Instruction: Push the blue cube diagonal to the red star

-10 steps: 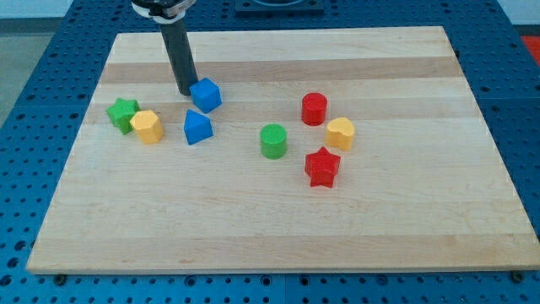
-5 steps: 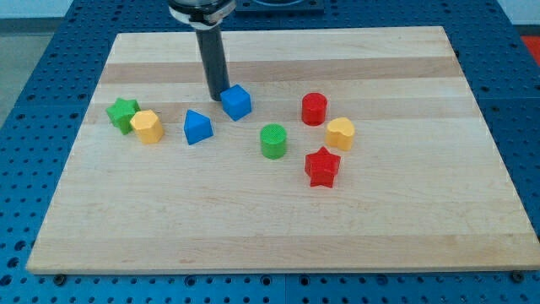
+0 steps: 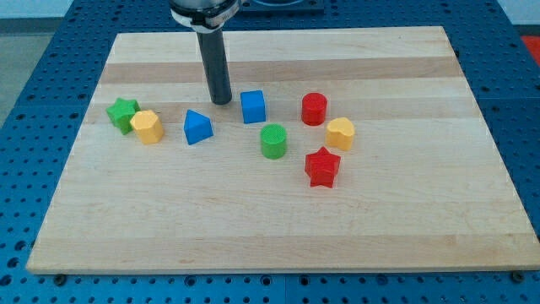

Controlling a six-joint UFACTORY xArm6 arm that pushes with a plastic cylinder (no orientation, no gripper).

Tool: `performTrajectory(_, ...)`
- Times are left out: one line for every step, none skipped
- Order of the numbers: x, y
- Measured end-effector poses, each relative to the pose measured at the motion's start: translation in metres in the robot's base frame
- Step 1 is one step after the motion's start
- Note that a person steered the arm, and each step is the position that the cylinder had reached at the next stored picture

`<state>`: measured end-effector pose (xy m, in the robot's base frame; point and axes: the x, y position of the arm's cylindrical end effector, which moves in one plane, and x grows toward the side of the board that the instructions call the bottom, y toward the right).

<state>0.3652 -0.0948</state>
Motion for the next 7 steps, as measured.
performTrajectory(0.011,0.0)
performTrajectory(0.011,0.0)
performTrajectory(0.011,0.006)
performTrajectory(0.011,0.017)
performTrajectory(0.011,0.033)
performTrajectory(0.011,0.039)
performTrajectory(0.011,0.027)
